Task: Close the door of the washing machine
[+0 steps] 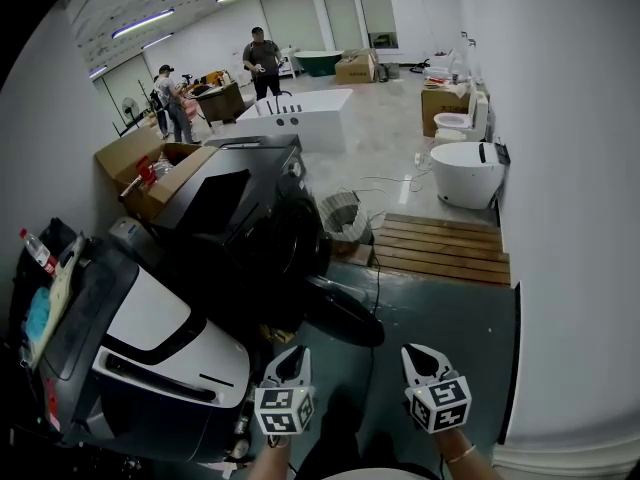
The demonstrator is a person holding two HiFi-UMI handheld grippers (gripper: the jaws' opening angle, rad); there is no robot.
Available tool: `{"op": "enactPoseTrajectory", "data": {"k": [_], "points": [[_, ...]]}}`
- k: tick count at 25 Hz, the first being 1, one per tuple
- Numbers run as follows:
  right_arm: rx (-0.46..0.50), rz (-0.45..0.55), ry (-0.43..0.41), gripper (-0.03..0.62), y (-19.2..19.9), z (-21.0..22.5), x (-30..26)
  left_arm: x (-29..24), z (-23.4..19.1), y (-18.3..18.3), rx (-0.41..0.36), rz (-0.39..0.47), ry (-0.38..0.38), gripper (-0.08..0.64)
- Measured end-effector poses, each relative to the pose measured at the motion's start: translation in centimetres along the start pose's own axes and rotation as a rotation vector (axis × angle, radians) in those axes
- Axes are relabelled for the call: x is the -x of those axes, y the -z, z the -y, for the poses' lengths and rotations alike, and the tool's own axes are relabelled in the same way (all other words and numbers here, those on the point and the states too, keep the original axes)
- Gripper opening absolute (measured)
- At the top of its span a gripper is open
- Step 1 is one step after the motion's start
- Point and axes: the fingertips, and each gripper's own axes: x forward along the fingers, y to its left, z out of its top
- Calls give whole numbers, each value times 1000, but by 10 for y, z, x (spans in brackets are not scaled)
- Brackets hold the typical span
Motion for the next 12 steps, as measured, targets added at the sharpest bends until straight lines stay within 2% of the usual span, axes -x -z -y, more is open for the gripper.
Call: {"op": "enactPoseTrajectory", "data": {"k": [6, 12], "points": [[-26, 2, 7, 9, -2, 9, -14, -15, -9, -5, 33, 8, -5, 32], [-5, -7, -4, 9, -9, 6, -50, -44, -33, -4, 46, 3, 2, 32]]}}
